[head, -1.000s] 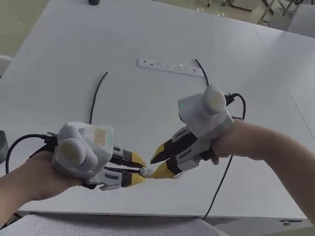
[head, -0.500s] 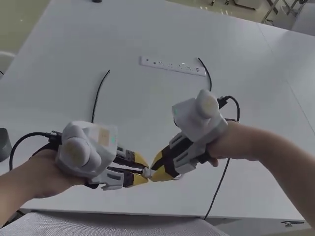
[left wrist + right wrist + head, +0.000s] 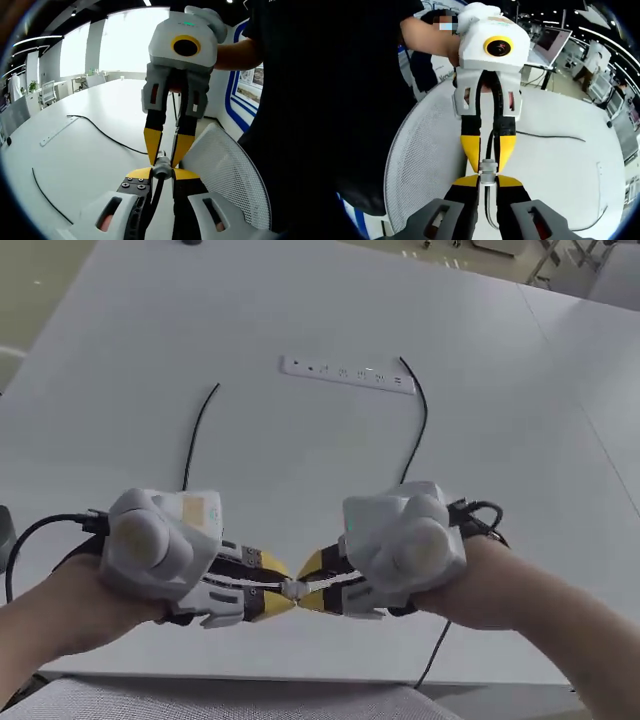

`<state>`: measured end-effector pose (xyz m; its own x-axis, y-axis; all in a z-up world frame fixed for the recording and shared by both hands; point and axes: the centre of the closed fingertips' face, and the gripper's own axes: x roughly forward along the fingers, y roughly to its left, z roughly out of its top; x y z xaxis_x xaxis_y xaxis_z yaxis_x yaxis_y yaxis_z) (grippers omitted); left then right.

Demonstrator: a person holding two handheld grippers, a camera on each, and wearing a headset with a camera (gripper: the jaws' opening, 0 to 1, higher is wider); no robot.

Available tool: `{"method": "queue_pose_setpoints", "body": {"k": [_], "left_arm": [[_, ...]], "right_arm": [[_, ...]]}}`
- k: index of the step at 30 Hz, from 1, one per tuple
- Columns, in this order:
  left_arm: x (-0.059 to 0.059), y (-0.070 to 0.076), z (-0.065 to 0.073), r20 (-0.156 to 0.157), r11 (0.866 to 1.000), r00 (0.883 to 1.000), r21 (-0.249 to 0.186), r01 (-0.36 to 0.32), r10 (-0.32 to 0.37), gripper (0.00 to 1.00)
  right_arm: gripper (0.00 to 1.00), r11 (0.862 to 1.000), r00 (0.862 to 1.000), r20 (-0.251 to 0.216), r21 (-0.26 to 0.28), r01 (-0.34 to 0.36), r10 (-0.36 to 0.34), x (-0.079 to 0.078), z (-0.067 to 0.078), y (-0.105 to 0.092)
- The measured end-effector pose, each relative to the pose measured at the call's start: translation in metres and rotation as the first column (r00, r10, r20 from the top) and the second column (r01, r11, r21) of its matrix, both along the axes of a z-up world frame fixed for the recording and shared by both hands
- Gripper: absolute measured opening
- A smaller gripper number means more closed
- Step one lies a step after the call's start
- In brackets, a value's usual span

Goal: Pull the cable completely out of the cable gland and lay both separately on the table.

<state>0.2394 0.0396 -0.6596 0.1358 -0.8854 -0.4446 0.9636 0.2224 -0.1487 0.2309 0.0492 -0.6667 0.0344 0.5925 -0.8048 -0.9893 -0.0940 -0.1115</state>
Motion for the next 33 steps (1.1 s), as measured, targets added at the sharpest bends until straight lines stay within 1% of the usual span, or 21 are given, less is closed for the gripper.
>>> {"method": "queue_pose_setpoints", "body": {"k": [1, 2, 4, 6, 7, 9, 10, 12, 15, 17, 18, 19, 20, 21, 22, 23, 26, 28, 29, 33], "left_arm": [[0.0, 0.0, 0.001, -0.014, 1.0, 1.0, -0.006, -0.009, 0.009, 0.15], [0.001, 0.001, 0.002, -0.016, 1.0, 1.0, -0.011, -0.011, 0.011, 0.15], [0.001, 0.001, 0.005, -0.023, 1.0, 1.0, -0.025, -0.019, 0.018, 0.15], [0.002, 0.001, 0.007, -0.035, 0.999, 0.999, -0.035, -0.028, 0.026, 0.15], [0.002, 0.001, 0.007, -0.033, 0.999, 0.999, -0.036, -0.03, 0.029, 0.15], [0.002, 0.001, 0.008, -0.032, 0.999, 0.999, -0.037, -0.036, 0.035, 0.15], [0.002, 0.002, 0.008, -0.039, 0.999, 0.998, -0.036, -0.04, 0.039, 0.15], [0.002, 0.002, 0.009, -0.036, 0.999, 0.999, -0.035, -0.041, 0.04, 0.15], [0.0, 0.004, 0.009, -0.044, 0.998, 0.998, -0.038, -0.043, 0.041, 0.15], [-0.001, 0.005, 0.01, -0.052, 0.998, 0.997, -0.045, -0.05, 0.048, 0.15], [-0.001, 0.005, 0.011, -0.06, 0.997, 0.997, -0.049, -0.057, 0.054, 0.15], [0.0, 0.006, 0.012, -0.06, 0.997, 0.997, -0.055, -0.061, 0.057, 0.15], [-0.001, 0.006, 0.012, -0.069, 0.996, 0.996, -0.056, -0.064, 0.06, 0.15], [-0.001, 0.006, 0.013, -0.072, 0.996, 0.995, -0.059, -0.068, 0.064, 0.15], [-0.002, 0.006, 0.013, -0.086, 0.995, 0.994, -0.059, -0.075, 0.069, 0.15], [-0.003, 0.006, 0.013, -0.09, 0.995, 0.993, -0.058, -0.077, 0.071, 0.15], [-0.004, 0.007, 0.013, -0.084, 0.995, 0.994, -0.055, -0.079, 0.074, 0.15], [-0.002, 0.008, 0.014, -0.078, 0.994, 0.993, -0.058, -0.089, 0.084, 0.15], [-0.002, 0.009, 0.014, -0.082, 0.994, 0.993, -0.058, -0.09, 0.085, 0.15], [-0.002, 0.009, 0.014, -0.076, 0.994, 0.993, -0.054, -0.091, 0.087, 0.15]], "right_arm": [[0.07, 1.0, 1.0, 0.021, 0.002, 0.011, -0.011, 0.0, 0.001, 0.0], [0.07, 0.999, 0.998, 0.045, 0.008, 0.032, -0.033, 0.0, 0.003, 0.0], [0.07, 0.999, 0.994, 0.102, 0.013, 0.039, -0.04, 0.002, 0.006, 0.001], [0.07, 0.998, 0.99, 0.127, 0.021, 0.06, -0.062, 0.002, 0.008, 0.001], [0.07, 0.997, 0.987, 0.145, 0.023, 0.069, -0.071, 0.003, 0.008, 0.001], [0.07, 0.997, 0.977, 0.199, 0.023, 0.068, -0.071, 0.003, 0.009, 0.002], [0.07, 0.997, 0.977, 0.201, 0.022, 0.071, -0.074, 0.003, 0.009, 0.002], [0.07, 0.997, 0.968, 0.239, 0.021, 0.071, -0.074, 0.003, 0.009, 0.003], [0.07, 0.998, 0.963, 0.259, 0.022, 0.065, -0.069, 0.0, 0.01, 0.004], [0.07, 0.998, 0.956, 0.287, 0.022, 0.052, -0.056, 0.0, 0.011, 0.005], [0.07, 0.998, 0.954, 0.293, 0.025, 0.057, -0.061, 0.001, 0.012, 0.005], [0.07, 0.998, 0.953, 0.297, 0.029, 0.06, -0.066, 0.001, 0.013, 0.005], [0.07, 0.998, 0.952, 0.301, 0.031, 0.058, -0.064, 0.0, 0.014, 0.006], [0.07, 0.998, 0.95, 0.307, 0.031, 0.057, -0.064, 0.0, 0.014, 0.006], [0.07, 0.998, 0.948, 0.314, 0.029, 0.053, -0.059, 0.0, 0.014, 0.006], [0.07, 0.998, 0.947, 0.316, 0.028, 0.053, -0.059, -0.001, 0.013, 0.007], [0.07, 0.998, 0.943, 0.328, 0.025, 0.051, -0.056, -0.001, 0.013, 0.008], [0.08, 0.999, 0.937, 0.345, 0.025, 0.047, -0.053, 0.001, 0.014, 0.008], [0.08, 0.999, 0.936, 0.348, 0.025, 0.043, -0.049, 0.001, 0.014, 0.009], [0.08, 0.998, 0.944, 0.324, 0.035, 0.058, -0.067, 0.003, 0.015, 0.009]]}}
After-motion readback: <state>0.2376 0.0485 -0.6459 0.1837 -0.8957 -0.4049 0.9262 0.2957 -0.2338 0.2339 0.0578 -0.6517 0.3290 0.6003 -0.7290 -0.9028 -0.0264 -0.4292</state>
